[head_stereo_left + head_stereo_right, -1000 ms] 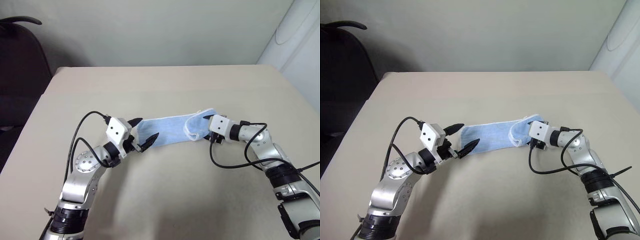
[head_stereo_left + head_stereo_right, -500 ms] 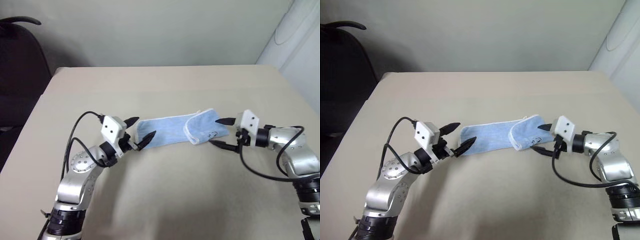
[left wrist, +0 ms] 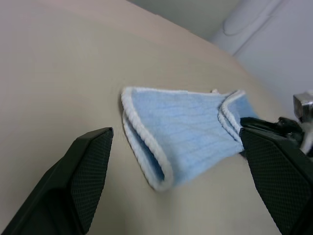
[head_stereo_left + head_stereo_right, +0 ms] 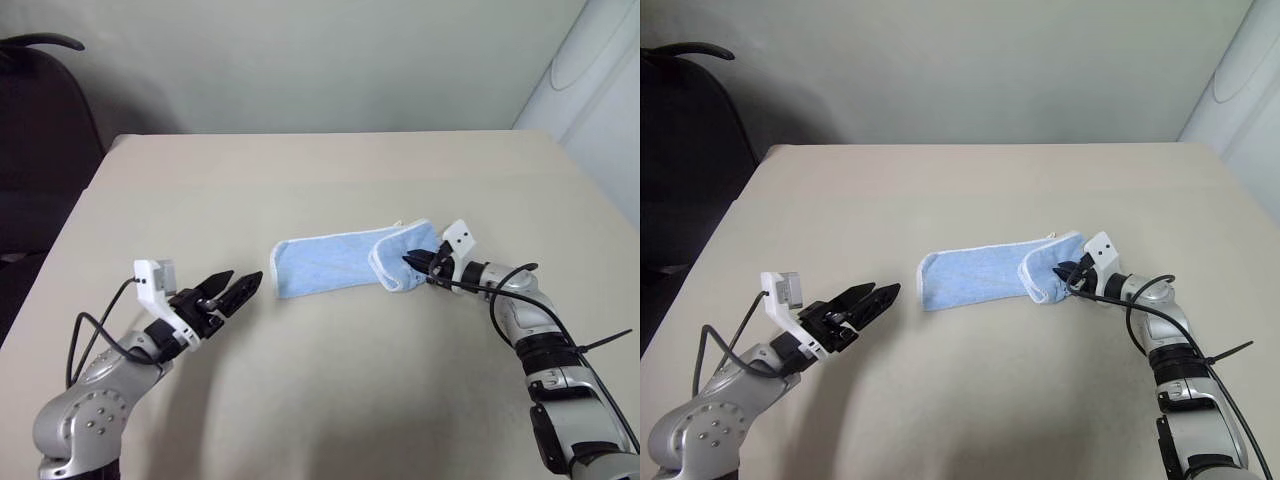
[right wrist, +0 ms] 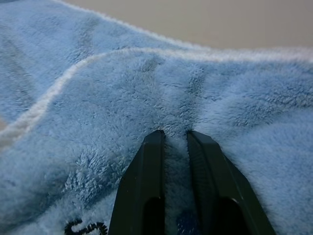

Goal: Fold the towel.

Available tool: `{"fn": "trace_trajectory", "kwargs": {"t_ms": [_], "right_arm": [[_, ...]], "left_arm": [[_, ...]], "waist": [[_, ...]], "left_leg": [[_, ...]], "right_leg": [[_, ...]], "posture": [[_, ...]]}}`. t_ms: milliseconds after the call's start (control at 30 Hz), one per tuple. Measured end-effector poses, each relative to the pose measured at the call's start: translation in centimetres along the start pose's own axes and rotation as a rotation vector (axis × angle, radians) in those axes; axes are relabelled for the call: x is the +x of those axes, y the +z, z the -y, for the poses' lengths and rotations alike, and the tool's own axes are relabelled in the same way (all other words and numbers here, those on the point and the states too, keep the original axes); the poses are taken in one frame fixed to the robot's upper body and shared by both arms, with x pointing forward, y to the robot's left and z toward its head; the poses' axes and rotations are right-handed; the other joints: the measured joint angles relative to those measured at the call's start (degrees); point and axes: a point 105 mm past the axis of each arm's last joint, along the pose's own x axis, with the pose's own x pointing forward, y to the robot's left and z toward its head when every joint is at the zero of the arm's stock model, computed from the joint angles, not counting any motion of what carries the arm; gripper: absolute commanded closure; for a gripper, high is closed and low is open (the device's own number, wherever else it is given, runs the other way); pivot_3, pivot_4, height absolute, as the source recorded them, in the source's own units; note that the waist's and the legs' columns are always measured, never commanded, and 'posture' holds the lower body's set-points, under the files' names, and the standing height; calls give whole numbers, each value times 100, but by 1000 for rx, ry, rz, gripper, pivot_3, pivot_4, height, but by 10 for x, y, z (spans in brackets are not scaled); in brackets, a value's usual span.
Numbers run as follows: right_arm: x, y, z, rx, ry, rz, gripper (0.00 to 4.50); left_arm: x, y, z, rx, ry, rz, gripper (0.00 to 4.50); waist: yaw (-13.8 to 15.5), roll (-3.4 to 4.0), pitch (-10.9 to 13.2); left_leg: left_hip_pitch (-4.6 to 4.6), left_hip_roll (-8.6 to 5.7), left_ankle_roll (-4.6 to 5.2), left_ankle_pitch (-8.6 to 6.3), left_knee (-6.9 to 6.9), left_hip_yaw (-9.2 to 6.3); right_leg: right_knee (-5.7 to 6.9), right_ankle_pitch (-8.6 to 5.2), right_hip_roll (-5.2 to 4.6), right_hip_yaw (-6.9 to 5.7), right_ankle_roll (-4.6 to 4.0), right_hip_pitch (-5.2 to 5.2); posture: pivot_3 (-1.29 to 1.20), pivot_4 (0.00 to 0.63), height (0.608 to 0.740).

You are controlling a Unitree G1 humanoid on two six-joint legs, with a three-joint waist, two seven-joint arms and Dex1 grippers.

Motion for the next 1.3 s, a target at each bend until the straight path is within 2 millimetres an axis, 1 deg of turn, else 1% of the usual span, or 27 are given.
{"fn": "trace_trajectory", "kwargs": {"t_ms": [133,233,300,433,500,567,733,767,833,933,1067,1100,1133,1267,1300], "right_arm": [[7,4,0,23,-9,47,3720],[11,11,1,48,-18,95,3720],[11,21,2,76,-23,152,3720],[10,51,0,69,-11,267,3720],[8,59,-1,63,-8,300,3720],[7,68,-4,57,3,330,3720],[4,77,-2,55,-12,360,3720],[2,78,-1,54,-21,365,3720],[0,81,1,50,-32,374,3720],[-2,82,3,51,-45,378,3754],[-3,84,3,47,-55,384,3754],[-3,85,2,44,-55,388,3754],[-4,86,2,41,-56,391,3754],[-4,86,3,46,-65,393,3754],[-4,86,3,47,-66,394,3754]], "left_arm": [[-14,-20,4,-144,42,-46,0],[-14,-30,6,-206,81,-90,0],[-8,-35,10,-271,105,-100,0],[12,-43,21,-398,103,-122,0],[20,-47,17,-446,141,-139,0],[30,-45,13,-507,168,-125,0],[44,-47,9,-574,204,-135,0],[48,-47,8,-583,208,-138,0],[52,-47,8,-593,212,-138,0],[58,-47,5,-600,222,-139,605],[64,-49,-1,-599,254,-143,2146],[65,-50,-2,-598,261,-145,2441],[65,-51,-4,-594,270,-146,2909],[69,-52,-5,-591,279,-151,4430],[70,-50,-4,-588,274,-148,4492]], "waist": [[-18,0,0],[-13,3,2],[-6,4,2],[-4,5,3],[1,9,4],[5,11,3],[67,25,1],[92,30,1],[113,34,-1],[134,41,-3],[139,47,-2],[139,47,-2],[137,47,-2],[136,46,-1],[136,51,-2]], "left_leg": [[9,1,0,0,-4,1],[9,1,-5,3,-5,1],[9,-1,-6,3,-4,3],[9,0,-8,5,-5,3],[11,-1,-9,5,-6,5],[19,-2,-10,6,-6,4],[72,-7,-7,5,-15,3],[94,-9,0,1,-23,3],[103,-10,45,-24,-25,2],[105,-11,40,-19,-25,2],[104,-12,5,0,-29,6],[103,-11,-9,8,-31,7],[100,-11,-10,9,-36,9],[93,-10,-12,10,-48,14],[94,-11,-15,12,-52,15]], "right_leg": [[-2,-1,1,1,-1,6],[-2,-1,2,1,-2,4],[-2,-1,1,0,-2,6],[-3,-1,2,-5,-4,3],[-3,0,1,-5,-4,5],[-2,0,1,-6,-4,12],[-6,-1,-1,-3,-4,62],[-9,-2,-1,-2,-4,83],[-9,-3,0,-3,-5,93],[-9,-3,2,-4,-6,94],[-9,-4,2,-3,-6,91],[-9,-5,3,-2,-7,89],[-9,-5,3,0,-7,85],[-10,-6,4,2,-7,69],[-10,-7,3,3,-6,69]], "posture": [[0,150,740],[0,150,740],[0,150,740],[0,150,740],[0,150,740],[0,150,740],[0,150,740],[0,150,740],[0,150,740],[0,150,740],[0,150,740],[0,150,740],[0,150,740],[0,150,740],[0,150,740]]}}
